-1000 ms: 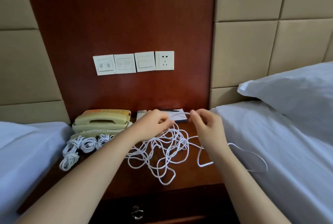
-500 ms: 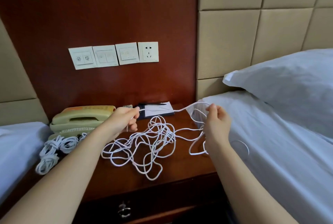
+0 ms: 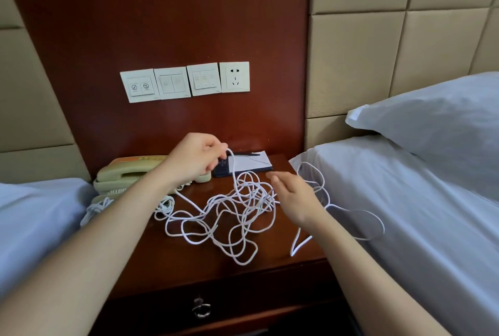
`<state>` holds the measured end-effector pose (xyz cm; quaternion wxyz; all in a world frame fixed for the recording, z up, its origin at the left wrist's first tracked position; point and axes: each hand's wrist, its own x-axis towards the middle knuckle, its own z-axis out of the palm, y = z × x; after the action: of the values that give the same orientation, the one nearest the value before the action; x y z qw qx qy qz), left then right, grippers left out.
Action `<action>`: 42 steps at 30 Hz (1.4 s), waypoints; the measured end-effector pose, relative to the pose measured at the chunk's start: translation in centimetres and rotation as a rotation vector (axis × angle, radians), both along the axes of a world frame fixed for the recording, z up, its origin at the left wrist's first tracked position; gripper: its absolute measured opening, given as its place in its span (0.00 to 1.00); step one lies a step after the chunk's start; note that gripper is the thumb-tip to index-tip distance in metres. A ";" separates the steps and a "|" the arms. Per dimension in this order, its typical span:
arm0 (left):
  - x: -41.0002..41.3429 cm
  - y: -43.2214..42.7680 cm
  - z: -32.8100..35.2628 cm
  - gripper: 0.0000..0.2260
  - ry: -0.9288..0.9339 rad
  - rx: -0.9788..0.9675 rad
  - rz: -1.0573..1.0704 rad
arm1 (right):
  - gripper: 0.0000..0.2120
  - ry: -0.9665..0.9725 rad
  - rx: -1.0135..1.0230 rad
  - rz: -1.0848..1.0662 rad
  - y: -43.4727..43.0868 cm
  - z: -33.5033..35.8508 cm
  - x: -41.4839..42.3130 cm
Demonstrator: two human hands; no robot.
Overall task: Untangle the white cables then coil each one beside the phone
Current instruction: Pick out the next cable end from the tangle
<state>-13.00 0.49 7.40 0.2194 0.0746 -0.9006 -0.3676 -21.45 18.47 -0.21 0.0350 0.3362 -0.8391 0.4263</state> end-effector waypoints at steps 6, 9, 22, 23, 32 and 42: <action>0.8 2.7 -1.0 0.13 -0.057 -0.185 -0.129 | 0.16 -0.130 -0.372 0.352 -1.5 0.8 2.7; 1.5 2.3 -1.7 0.15 -0.007 -0.221 -0.138 | 0.19 -0.135 -0.458 0.308 -1.8 0.8 2.7; 2.8 -5.0 -6.2 0.18 -0.095 -0.073 0.075 | 0.20 -0.493 -0.997 -0.213 0.0 1.1 -0.7; 2.9 -5.3 -6.4 0.19 -0.081 -0.063 0.086 | 0.20 -0.491 -0.989 -0.254 0.1 1.1 -0.8; 3.6 -3.9 -4.3 0.17 0.082 0.721 0.061 | 0.14 -0.086 -0.470 -0.435 1.1 -0.3 -2.5; 5.9 1.7 -4.2 0.14 0.046 1.020 -0.214 | 0.15 0.157 -0.023 0.068 -0.4 -0.3 1.7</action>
<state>-7.12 2.20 3.15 0.1363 0.0714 -0.6047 -0.7814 -19.77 18.03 -0.56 0.0902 0.3963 -0.8168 0.4093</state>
